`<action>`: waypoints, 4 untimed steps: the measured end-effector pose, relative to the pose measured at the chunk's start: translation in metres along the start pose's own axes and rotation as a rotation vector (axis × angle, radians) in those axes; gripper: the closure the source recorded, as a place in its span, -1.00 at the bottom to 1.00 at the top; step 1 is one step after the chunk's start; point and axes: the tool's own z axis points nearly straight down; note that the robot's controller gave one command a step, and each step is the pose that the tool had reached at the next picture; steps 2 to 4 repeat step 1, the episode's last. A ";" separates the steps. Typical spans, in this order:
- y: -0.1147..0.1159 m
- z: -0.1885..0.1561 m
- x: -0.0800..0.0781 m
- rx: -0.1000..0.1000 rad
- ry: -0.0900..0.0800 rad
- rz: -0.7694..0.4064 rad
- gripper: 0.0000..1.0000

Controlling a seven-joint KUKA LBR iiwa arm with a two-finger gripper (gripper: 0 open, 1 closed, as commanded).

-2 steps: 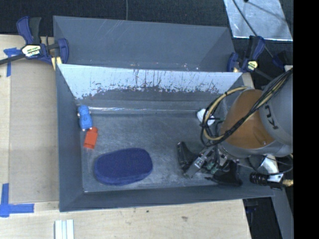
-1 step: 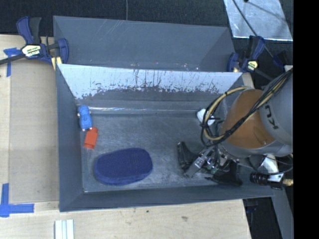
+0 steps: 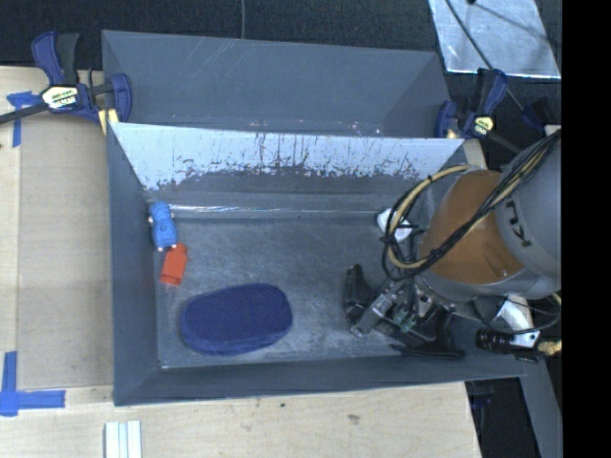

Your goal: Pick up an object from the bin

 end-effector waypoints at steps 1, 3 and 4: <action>0.001 -0.067 -0.001 0.007 0.002 -0.003 1.00; 0.001 -0.067 -0.001 0.007 0.002 -0.003 1.00; 0.001 -0.067 -0.001 0.007 0.002 -0.003 1.00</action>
Offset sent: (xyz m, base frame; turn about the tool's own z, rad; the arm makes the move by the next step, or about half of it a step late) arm 0.0000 0.0000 0.0654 0.0000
